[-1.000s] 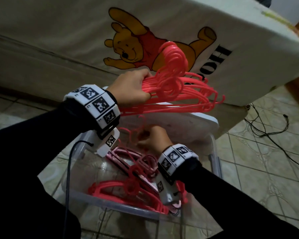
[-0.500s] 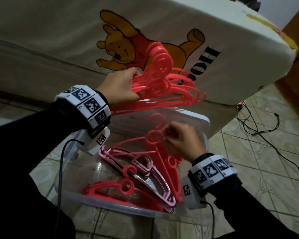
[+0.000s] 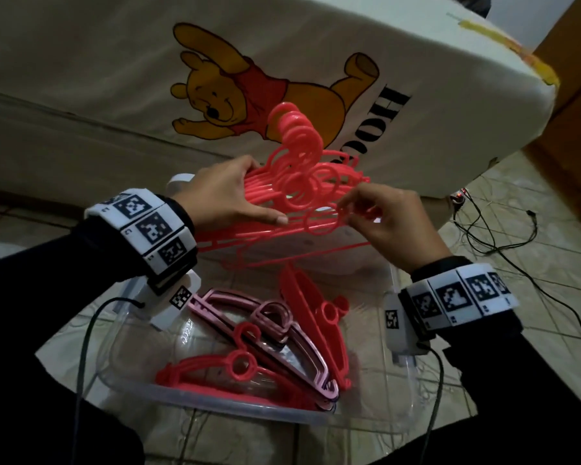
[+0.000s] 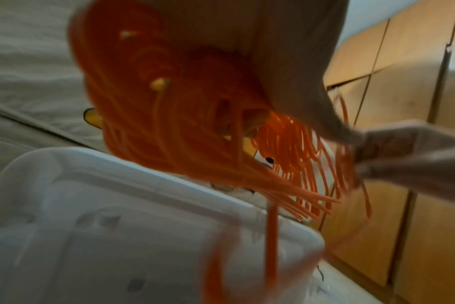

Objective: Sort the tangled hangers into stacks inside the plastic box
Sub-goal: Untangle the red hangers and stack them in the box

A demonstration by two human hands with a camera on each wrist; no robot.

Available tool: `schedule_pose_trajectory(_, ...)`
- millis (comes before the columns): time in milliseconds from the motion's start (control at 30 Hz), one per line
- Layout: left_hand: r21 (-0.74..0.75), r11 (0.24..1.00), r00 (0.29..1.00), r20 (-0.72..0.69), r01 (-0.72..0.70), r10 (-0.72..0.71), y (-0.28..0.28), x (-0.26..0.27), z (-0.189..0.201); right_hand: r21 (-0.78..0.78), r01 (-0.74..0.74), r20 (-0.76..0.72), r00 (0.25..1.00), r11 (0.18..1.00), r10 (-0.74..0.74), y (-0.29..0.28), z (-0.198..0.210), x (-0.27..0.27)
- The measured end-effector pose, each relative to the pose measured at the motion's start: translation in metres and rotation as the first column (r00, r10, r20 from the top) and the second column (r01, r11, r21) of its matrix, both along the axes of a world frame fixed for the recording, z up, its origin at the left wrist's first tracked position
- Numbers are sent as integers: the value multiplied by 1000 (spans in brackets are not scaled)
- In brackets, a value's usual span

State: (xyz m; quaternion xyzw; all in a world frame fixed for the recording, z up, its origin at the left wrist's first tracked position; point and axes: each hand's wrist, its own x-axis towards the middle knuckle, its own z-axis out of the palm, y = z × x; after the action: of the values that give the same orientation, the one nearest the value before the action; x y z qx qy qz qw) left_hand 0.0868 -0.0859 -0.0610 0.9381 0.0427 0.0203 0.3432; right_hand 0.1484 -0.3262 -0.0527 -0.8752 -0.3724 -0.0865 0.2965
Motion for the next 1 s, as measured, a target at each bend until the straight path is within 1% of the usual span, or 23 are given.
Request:
schedule_pose_trajectory(100,-1,999,998,-42,40,-40,-6,-2,-3,62,-3,-20,1000,998,4,13,-5,-4)
schedule_pose_trajectory(200,5,999,998,-40,46,-46,-8,-2,-8,88,26,-17,1000,996,-24,18,-5,-2)
schedule_pose_trajectory(300,-27,998,997,-44,58,-59,-5,1,-15,122,49,84,995,991,-60,18,-7,-4)
schedule_pose_trajectory(333,-40,997,997,-47,59,-60,-4,1,-16,106,76,128,988,991,-89,19,-8,-5)
schedule_pose_trajectory(367,-46,998,998,-45,51,-53,-4,1,-15,59,110,157,981,992,-118,18,-10,-4)
schedule_pose_trajectory(400,-40,998,998,-39,41,-43,-4,0,-14,-23,142,161,977,990,-136,17,-13,-2)
schedule_pose_trajectory(467,-4,999,999,-30,39,-39,-4,-1,-13,-229,160,100,985,960,-141,12,-17,4)
schedule_pose_trajectory(533,26,998,998,-34,52,-51,-6,-1,-16,-345,140,47,990,928,-132,8,-22,7)
schedule_pose_trajectory(667,68,992,993,-55,107,-103,-12,0,-21,-402,97,24,995,910,-95,12,-37,8)
schedule_pose_trajectory(733,58,991,990,-79,121,-116,-12,0,-23,-391,86,9,996,916,-90,16,-42,8)
schedule_pose_trajectory(800,68,989,986,-106,133,-126,-11,0,-25,-347,99,64,995,933,-82,15,-44,10)
schedule_pose_trajectory(833,84,986,984,-118,141,-130,-10,0,-27,-350,101,100,993,931,-70,15,-44,12)
schedule_pose_trajectory(867,102,984,983,-130,145,-131,-9,0,-28,-387,100,130,990,917,-53,15,-45,12)
schedule_pose_trajectory(933,133,980,981,-145,145,-125,-8,0,-31,-502,98,151,988,859,-25,16,-47,13)
schedule_pose_trajectory(967,146,978,981,-150,146,-124,-7,0,-33,-527,95,145,989,844,-21,17,-49,13)
schedule_pose_trajectory(1000,153,977,980,-154,150,-126,-6,0,-34,-518,83,128,992,851,-19,18,-51,12)
